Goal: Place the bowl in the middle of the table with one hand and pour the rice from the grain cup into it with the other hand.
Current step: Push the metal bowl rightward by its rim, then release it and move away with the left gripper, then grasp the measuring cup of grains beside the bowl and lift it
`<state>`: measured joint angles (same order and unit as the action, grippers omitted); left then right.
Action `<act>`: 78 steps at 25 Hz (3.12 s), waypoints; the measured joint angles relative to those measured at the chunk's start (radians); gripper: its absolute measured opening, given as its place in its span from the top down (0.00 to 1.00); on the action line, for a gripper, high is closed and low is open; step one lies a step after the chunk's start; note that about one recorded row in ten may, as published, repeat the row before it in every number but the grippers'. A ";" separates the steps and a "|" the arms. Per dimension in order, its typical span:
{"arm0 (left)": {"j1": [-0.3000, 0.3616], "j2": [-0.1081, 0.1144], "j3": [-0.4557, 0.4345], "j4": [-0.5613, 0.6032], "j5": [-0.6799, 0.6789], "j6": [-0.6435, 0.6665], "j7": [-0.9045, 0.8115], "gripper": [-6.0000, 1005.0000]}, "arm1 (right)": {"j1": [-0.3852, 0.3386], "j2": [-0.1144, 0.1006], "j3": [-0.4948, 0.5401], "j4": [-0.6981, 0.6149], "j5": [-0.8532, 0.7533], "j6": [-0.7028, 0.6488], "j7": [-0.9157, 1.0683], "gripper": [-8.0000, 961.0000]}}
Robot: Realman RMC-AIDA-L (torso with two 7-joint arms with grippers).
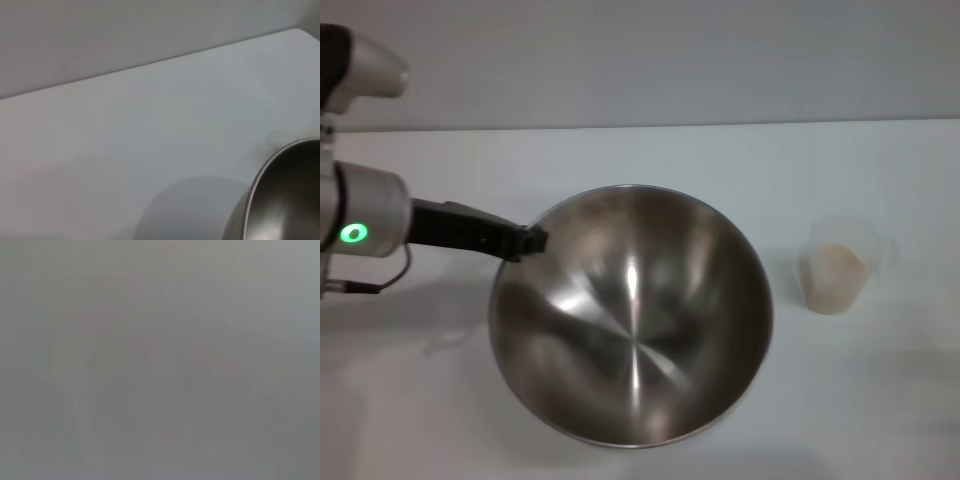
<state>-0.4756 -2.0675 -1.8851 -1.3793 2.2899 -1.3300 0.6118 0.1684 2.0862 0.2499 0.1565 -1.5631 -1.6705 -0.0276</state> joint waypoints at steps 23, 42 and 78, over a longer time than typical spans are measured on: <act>-0.103 0.001 0.114 0.182 0.010 0.190 0.001 0.93 | -0.009 0.002 0.000 0.000 0.000 0.008 0.000 0.20; -0.101 0.004 0.114 0.211 0.011 0.205 0.003 0.92 | -0.009 0.002 0.000 0.000 0.000 0.021 0.000 0.20; 0.465 0.004 0.730 0.135 0.169 2.233 0.258 0.17 | -0.036 0.000 -0.043 -0.011 0.000 0.068 -0.002 0.20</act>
<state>-0.0109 -2.0633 -1.1549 -1.2438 2.4588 0.9025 0.8695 0.1325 2.0860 0.2072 0.1452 -1.5634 -1.6026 -0.0293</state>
